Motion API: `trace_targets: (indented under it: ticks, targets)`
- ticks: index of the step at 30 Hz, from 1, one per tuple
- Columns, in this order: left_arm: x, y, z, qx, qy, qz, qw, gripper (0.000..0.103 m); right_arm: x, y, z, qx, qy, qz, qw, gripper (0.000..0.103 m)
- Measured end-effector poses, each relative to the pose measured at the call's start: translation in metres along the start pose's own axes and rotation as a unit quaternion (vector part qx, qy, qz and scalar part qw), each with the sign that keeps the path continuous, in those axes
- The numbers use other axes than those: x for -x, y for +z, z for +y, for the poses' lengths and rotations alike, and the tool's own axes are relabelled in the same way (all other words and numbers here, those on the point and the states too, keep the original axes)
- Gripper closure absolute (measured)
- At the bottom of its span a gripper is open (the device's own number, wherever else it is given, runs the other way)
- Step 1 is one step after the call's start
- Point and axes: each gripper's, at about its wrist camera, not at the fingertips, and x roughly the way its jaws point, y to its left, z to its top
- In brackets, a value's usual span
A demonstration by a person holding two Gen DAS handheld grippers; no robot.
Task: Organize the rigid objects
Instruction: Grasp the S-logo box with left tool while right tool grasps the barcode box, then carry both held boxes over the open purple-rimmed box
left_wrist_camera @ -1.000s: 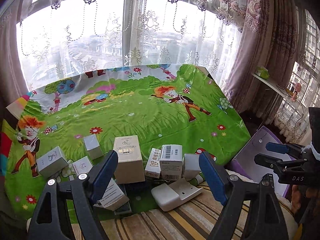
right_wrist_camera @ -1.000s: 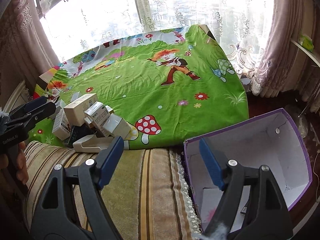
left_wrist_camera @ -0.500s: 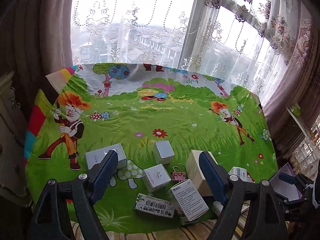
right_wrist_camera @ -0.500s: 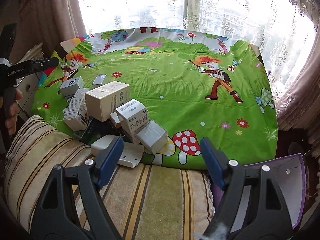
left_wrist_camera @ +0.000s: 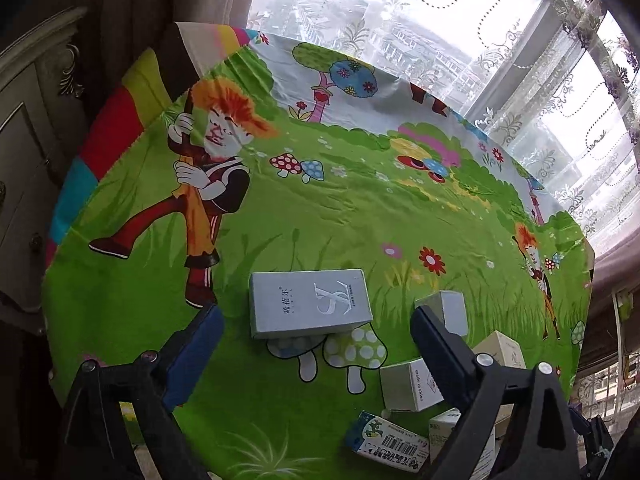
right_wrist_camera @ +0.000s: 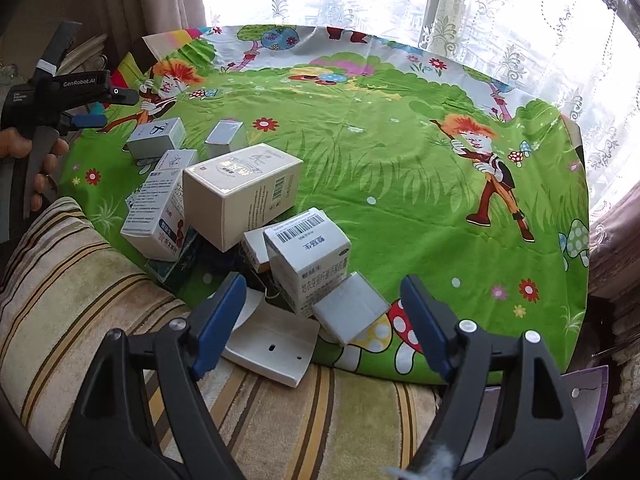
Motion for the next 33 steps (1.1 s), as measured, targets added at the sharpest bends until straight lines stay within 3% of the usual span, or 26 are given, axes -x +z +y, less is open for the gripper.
trace_targets:
  ticks: [10, 20, 22, 23, 24, 29, 33]
  targets:
    - [-0.040, 0.009, -0.018, -0.021, 0.052, 0.041, 0.9976, 0.000, -0.014, 0.012, 0.000, 0.039, 0.023, 0.010, 0.999, 0.012]
    - [-0.065, 0.003, -0.024, -0.054, 0.066, 0.067, 0.9940, 0.000, -0.030, 0.022, 0.001, 0.079, 0.077, 0.031, 0.993, 0.011]
    - [-0.066, 0.002, -0.023, -0.057, 0.067, 0.068, 0.9938, 0.005, -0.031, 0.023, -0.001, 0.081, 0.095, 0.031, 0.992, 0.015]
    - [-0.068, 0.001, -0.022, -0.057, 0.066, 0.071, 0.9936, 0.012, -0.031, 0.023, -0.002, 0.084, 0.104, 0.033, 0.990, 0.023]
    - [-0.069, 0.001, -0.020, -0.056, 0.064, 0.073, 0.9937, 0.013, -0.032, 0.024, -0.003, 0.089, 0.112, 0.037, 0.989, 0.031]
    - [-0.069, 0.000, -0.023, -0.069, 0.067, 0.067, 0.9932, 0.014, -0.040, 0.026, -0.010, 0.111, 0.121, 0.055, 0.985, 0.053]
    - [-0.065, -0.002, -0.022, -0.065, 0.067, 0.060, 0.9938, 0.015, -0.035, 0.027, -0.018, 0.105, 0.142, 0.045, 0.983, 0.054]
